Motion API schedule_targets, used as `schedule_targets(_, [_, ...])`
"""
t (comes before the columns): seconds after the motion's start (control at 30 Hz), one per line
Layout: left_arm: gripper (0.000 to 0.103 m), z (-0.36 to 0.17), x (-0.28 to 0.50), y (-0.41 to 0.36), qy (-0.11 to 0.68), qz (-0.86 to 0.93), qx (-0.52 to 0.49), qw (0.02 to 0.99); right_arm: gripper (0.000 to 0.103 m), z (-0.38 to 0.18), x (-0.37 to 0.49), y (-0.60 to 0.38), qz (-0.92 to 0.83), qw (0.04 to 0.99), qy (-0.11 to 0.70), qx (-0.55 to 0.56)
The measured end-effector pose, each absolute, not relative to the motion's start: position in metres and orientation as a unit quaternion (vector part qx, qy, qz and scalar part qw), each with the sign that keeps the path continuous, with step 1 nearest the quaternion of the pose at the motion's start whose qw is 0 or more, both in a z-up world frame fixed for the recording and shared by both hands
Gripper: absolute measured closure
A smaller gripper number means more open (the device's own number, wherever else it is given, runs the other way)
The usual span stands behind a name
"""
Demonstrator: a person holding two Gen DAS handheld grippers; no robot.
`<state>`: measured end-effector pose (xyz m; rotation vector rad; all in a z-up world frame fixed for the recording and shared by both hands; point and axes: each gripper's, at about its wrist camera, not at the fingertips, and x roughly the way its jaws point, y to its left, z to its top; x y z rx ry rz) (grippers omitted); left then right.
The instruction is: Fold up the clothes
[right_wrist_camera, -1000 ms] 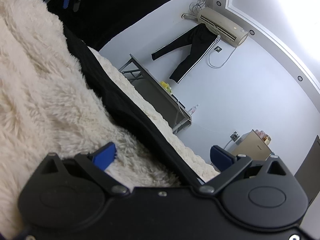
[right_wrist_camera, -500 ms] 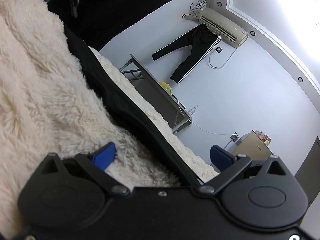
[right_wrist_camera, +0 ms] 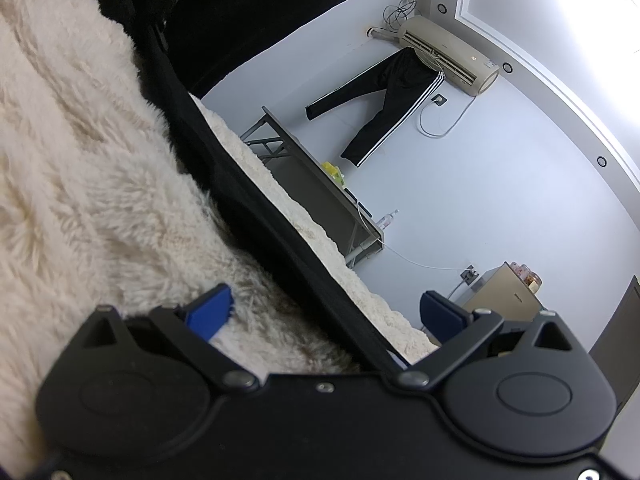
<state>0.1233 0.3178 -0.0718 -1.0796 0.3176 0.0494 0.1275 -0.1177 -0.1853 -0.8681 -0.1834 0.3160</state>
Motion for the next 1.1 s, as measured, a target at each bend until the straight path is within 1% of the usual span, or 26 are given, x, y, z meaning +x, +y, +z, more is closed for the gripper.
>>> schedule_targets(0.13, [0.098,-0.032,0.093,0.323,0.127,0.025,-0.47,0.873,0.002,-0.186,0.128,-0.116,0.152,0.891,-0.089,-0.419])
schedule_targets(0.17, [0.097,-0.022,0.082,0.329,0.134,0.023,-0.462,0.877,0.002,-0.186,0.128,-0.116,0.151,0.891,-0.089,-0.419])
schedule_targets(0.2, [0.096,-0.019,0.08,0.336,0.164,0.022,-0.456,0.875,0.002,-0.186,0.129,-0.116,0.151,0.891,-0.089,-0.42])
schedule_targets(0.23, [0.088,-0.02,0.079,0.341,0.193,0.031,-0.45,0.871,0.002,-0.186,0.129,-0.116,0.15,0.89,-0.09,-0.42])
schedule_targets(0.27, [0.07,-0.024,0.076,0.355,0.25,0.075,-0.438,0.86,0.002,-0.186,0.129,-0.115,0.15,0.89,-0.09,-0.42])
schedule_targets(0.3, [0.059,-0.029,0.067,0.367,0.267,0.121,-0.436,0.851,0.002,-0.186,0.129,-0.115,0.15,0.89,-0.089,-0.421])
schedule_targets(0.33, [0.052,-0.03,0.052,0.379,0.257,0.154,-0.445,0.844,0.002,-0.186,0.13,-0.115,0.15,0.89,-0.089,-0.422])
schedule_targets(0.4, [0.052,-0.029,0.019,0.399,0.223,0.207,-0.463,0.832,0.002,-0.186,0.13,-0.114,0.15,0.889,-0.089,-0.423])
schedule_targets(0.43, [0.052,-0.025,0.009,0.402,0.207,0.214,-0.468,0.832,0.002,-0.186,0.13,-0.114,0.15,0.889,-0.089,-0.423])
schedule_targets(0.5, [0.052,-0.007,-0.023,0.404,0.15,0.216,-0.478,0.838,0.002,-0.185,0.13,-0.113,0.151,0.888,-0.088,-0.425])
schedule_targets(0.53, [0.052,-0.002,-0.028,0.401,0.143,0.209,-0.475,0.842,0.002,-0.185,0.131,-0.113,0.151,0.888,-0.087,-0.426])
schedule_targets(0.6, [0.046,0.02,-0.039,0.379,0.128,0.176,-0.449,0.866,0.001,-0.178,0.133,-0.111,0.155,0.888,-0.069,-0.428])
schedule_targets(0.63, [0.039,0.025,-0.039,0.371,0.128,0.166,-0.439,0.874,0.001,-0.171,0.135,-0.111,0.159,0.891,-0.05,-0.422])
schedule_targets(0.67, [0.031,0.037,-0.038,0.348,0.129,0.141,-0.406,0.894,0.001,-0.162,0.137,-0.112,0.165,0.896,-0.026,-0.411])
schedule_targets(0.73, [0.023,0.045,-0.033,0.318,0.132,0.105,-0.372,0.913,0.0,-0.135,0.139,-0.12,0.181,0.913,0.023,-0.364])
schedule_targets(0.77, [0.023,0.048,-0.03,0.292,0.131,0.065,-0.361,0.921,0.0,-0.12,0.137,-0.128,0.185,0.926,0.039,-0.328])
schedule_targets(0.83, [0.023,0.045,-0.024,0.265,0.127,0.012,-0.374,0.918,0.0,-0.088,0.133,-0.15,0.171,0.953,0.068,-0.242])
schedule_targets(0.9, [0.022,0.028,-0.017,0.228,0.111,-0.077,-0.42,0.897,0.0,-0.057,0.134,-0.186,0.129,0.976,0.097,-0.148])
schedule_targets(0.97, [0.022,0.001,-0.011,0.201,0.103,-0.125,-0.442,0.882,0.0,-0.037,0.137,-0.225,0.077,0.987,0.108,-0.09])
schedule_targets(1.03, [0.023,-0.016,-0.011,0.187,0.13,-0.133,-0.436,0.88,0.0,-0.024,0.148,-0.263,0.023,0.992,0.11,-0.059])
schedule_targets(1.07, [0.023,-0.016,-0.01,0.18,0.162,-0.132,-0.41,0.888,0.0,-0.015,0.156,-0.292,-0.02,0.993,0.111,-0.04])
schedule_targets(1.1, [0.023,-0.011,-0.009,0.176,0.164,-0.135,-0.391,0.896,0.0,-0.01,0.163,-0.315,-0.049,0.992,0.114,-0.024])
